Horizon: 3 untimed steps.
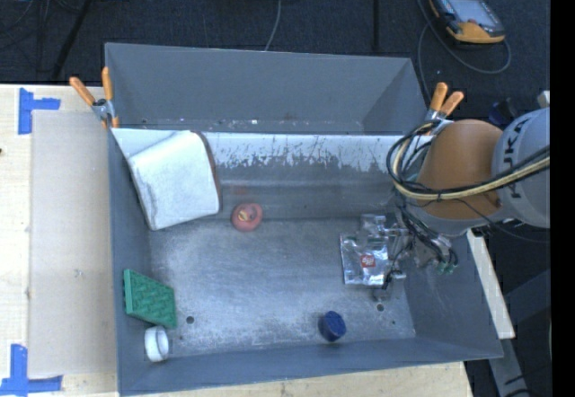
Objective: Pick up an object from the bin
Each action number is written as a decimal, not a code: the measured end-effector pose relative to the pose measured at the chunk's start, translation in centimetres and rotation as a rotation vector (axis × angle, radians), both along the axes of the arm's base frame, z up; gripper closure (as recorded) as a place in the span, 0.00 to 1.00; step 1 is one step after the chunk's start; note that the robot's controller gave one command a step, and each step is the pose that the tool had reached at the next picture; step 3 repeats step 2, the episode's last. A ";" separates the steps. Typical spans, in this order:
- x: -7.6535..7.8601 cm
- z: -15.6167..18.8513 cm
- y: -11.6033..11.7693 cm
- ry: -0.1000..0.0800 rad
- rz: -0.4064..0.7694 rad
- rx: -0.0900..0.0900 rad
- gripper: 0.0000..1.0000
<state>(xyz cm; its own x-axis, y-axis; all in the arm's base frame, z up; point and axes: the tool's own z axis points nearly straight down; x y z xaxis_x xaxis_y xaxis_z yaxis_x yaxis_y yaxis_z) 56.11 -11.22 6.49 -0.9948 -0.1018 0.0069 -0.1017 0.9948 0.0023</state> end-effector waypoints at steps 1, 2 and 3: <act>0.2 0.5 0.0 -0.007 0.001 -0.001 1.00; 0.1 17.2 -1.2 -0.017 0.039 -0.004 1.00; 0.1 17.2 -1.2 -0.017 0.039 -0.004 1.00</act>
Offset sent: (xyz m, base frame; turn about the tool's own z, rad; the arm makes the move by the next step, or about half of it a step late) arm 0.0000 0.0000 0.0000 0.0000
